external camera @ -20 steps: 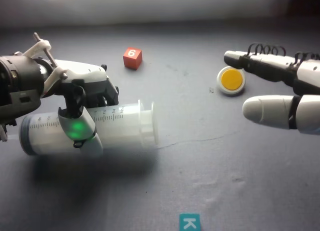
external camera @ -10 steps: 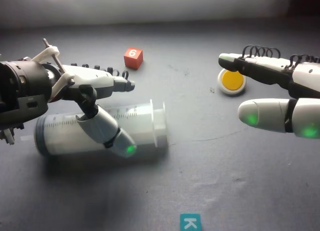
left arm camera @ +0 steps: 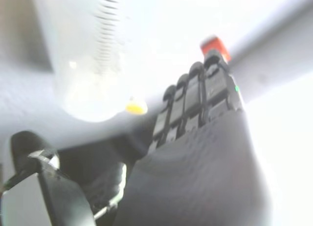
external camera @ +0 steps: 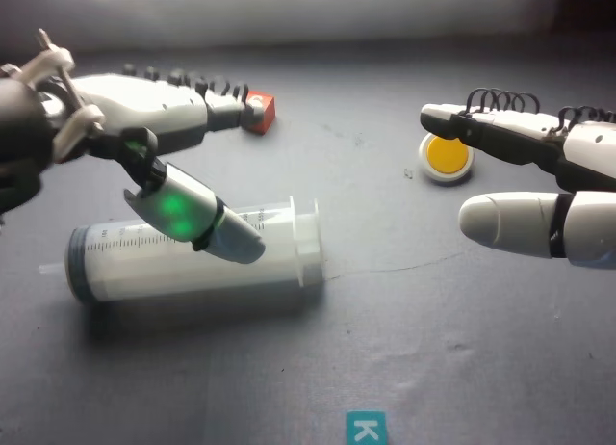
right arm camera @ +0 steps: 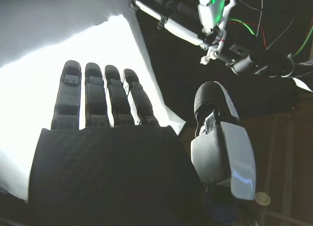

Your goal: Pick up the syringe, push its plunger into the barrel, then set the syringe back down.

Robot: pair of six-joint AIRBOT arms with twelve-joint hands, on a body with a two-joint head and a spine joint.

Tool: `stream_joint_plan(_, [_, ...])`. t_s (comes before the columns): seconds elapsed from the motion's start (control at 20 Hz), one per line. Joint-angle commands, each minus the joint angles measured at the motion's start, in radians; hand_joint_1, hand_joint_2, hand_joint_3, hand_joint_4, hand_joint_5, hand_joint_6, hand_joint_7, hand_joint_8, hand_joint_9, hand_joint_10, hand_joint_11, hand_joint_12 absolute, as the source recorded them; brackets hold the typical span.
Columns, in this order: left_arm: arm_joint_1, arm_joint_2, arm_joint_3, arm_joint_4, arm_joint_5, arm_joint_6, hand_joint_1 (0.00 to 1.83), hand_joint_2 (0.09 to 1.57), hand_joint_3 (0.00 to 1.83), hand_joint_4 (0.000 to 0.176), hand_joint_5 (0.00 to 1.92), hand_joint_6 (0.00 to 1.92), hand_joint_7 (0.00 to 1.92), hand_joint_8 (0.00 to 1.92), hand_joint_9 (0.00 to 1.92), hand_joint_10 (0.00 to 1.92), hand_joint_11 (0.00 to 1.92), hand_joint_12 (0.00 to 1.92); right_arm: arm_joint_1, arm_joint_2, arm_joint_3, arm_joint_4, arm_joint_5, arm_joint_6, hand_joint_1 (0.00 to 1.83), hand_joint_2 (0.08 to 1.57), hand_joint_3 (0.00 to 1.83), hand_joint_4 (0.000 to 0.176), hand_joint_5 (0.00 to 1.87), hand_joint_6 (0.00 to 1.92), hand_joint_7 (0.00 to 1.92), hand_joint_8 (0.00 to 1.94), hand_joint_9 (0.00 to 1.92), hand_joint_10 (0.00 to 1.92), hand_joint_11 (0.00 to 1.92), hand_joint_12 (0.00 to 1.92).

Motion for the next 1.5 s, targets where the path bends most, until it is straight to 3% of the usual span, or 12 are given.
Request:
stream_joint_plan(0.0, [-0.015, 0.015, -0.010, 0.020, -0.117, -0.001, 0.64, 0.80, 0.00, 0.000, 0.00, 0.00, 0.00, 0.00, 0.00, 0.00, 0.01, 0.01, 0.006, 0.003, -0.003, 0.005, 0.126, 0.004, 0.00, 1.23, 0.00, 0.000, 0.00, 0.00, 0.00, 0.00, 0.00, 0.00, 0.00, 0.00])
stream_joint_plan(0.15, [-0.013, 0.089, -0.030, 0.142, -0.328, 0.000, 0.42, 0.85, 0.00, 0.000, 0.00, 0.00, 0.00, 0.00, 0.00, 0.00, 0.04, 0.02, 0.005, 0.003, -0.003, 0.004, 0.128, 0.004, 0.00, 1.23, 0.00, 0.000, 0.00, 0.00, 0.00, 0.00, 0.00, 0.00, 0.00, 0.00])
stream_joint_plan(0.25, [-0.013, 0.139, -0.039, 0.191, -0.451, 0.000, 0.27, 0.91, 0.00, 0.000, 0.16, 0.01, 0.24, 0.00, 0.26, 0.04, 0.00, 0.86, 0.005, 0.003, -0.003, 0.004, 0.129, 0.004, 0.00, 1.23, 0.00, 0.000, 0.00, 0.00, 0.00, 0.00, 0.00, 0.00, 0.00, 0.00])
stream_joint_plan(0.3, [-0.015, 0.166, -0.045, 0.200, -0.516, 0.002, 0.18, 1.01, 0.00, 0.000, 0.34, 0.18, 0.46, 0.32, 0.36, 0.64, 0.07, 1.36, 0.005, 0.003, -0.003, 0.003, 0.131, 0.004, 0.00, 1.21, 0.00, 0.000, 0.04, 0.02, 0.05, 0.02, 0.03, 0.01, 0.01, 0.00])
stream_joint_plan(0.35, [-0.016, 0.197, -0.051, 0.217, -0.578, 0.008, 0.19, 1.04, 0.00, 0.000, 0.08, 1.20, 0.18, 1.41, 0.20, 1.60, 0.12, 1.81, 0.004, 0.003, -0.004, 0.003, 0.132, 0.004, 0.00, 1.20, 0.00, 0.000, 0.22, 0.03, 0.25, 0.04, 0.21, 0.05, 0.00, 0.39])
stream_joint_plan(0.4, [-0.016, 0.218, -0.052, 0.229, -0.644, 0.011, 0.21, 1.08, 0.00, 0.000, 0.55, 1.78, 0.74, 1.82, 0.68, 1.86, 0.57, 1.90, 0.004, 0.003, -0.004, 0.003, 0.132, 0.004, 0.00, 1.14, 0.00, 0.000, 0.67, 1.25, 0.70, 1.39, 0.55, 1.53, 0.36, 1.61])
stream_joint_plan(0.55, [-0.020, 0.289, -0.062, 0.270, -0.824, 0.036, 0.16, 1.09, 0.00, 0.000, 1.50, 1.92, 1.56, 1.92, 1.54, 1.92, 1.43, 1.92, 0.003, 0.003, -0.004, 0.003, 0.136, 0.004, 0.00, 1.02, 0.00, 0.000, 1.09, 1.87, 1.20, 1.94, 1.08, 1.92, 0.82, 1.92])
stream_joint_plan(0.75, [-0.035, 0.371, -0.077, 0.302, -1.014, 0.053, 0.00, 1.15, 0.01, 0.173, 1.43, 1.92, 1.49, 1.92, 1.49, 1.92, 1.41, 1.92, 0.004, 0.003, -0.003, 0.003, 0.137, 0.004, 0.00, 1.14, 0.04, 0.013, 1.77, 1.92, 1.76, 1.94, 1.81, 1.92, 1.89, 1.92])
stream_joint_plan(1.0, [-0.036, 0.399, -0.037, 0.322, -1.181, 0.093, 0.93, 1.40, 0.00, 0.176, 1.49, 1.92, 1.63, 1.92, 1.70, 1.92, 1.69, 1.92, 0.004, 0.002, -0.004, -0.002, 0.140, 0.004, 1.02, 1.44, 0.03, 0.173, 1.63, 1.92, 1.85, 1.94, 1.92, 1.92, 1.92, 1.92])
stream_joint_plan(1.2, [-0.030, 0.399, -0.019, 0.323, -1.192, 0.096, 1.16, 1.36, 0.00, 0.158, 1.62, 1.92, 1.66, 1.92, 1.68, 1.92, 1.62, 1.92, 0.003, 0.002, -0.004, -0.002, 0.145, 0.004, 1.17, 1.43, 0.03, 0.164, 1.65, 1.92, 1.78, 1.94, 1.90, 1.92, 1.92, 1.92])
stream_joint_plan(1.3, [-0.030, 0.399, -0.007, 0.323, -1.195, 0.095, 1.13, 1.34, 0.00, 0.140, 1.59, 1.92, 1.66, 1.92, 1.68, 1.92, 1.62, 1.92, 0.003, 0.002, -0.004, -0.002, 0.146, 0.004, 1.10, 1.46, 0.06, 0.084, 1.70, 1.92, 1.79, 1.94, 1.91, 1.92, 1.92, 1.92])
stream_joint_plan(1.45, [-0.037, 0.387, 0.035, 0.324, -1.243, 0.096, 1.09, 1.36, 0.00, 0.076, 1.63, 1.92, 1.68, 1.92, 1.69, 1.92, 1.65, 1.92, 0.003, 0.002, -0.004, -0.002, 0.146, 0.004, 1.17, 1.41, 0.07, 0.174, 1.66, 1.92, 1.76, 1.94, 1.88, 1.92, 1.92, 1.92])
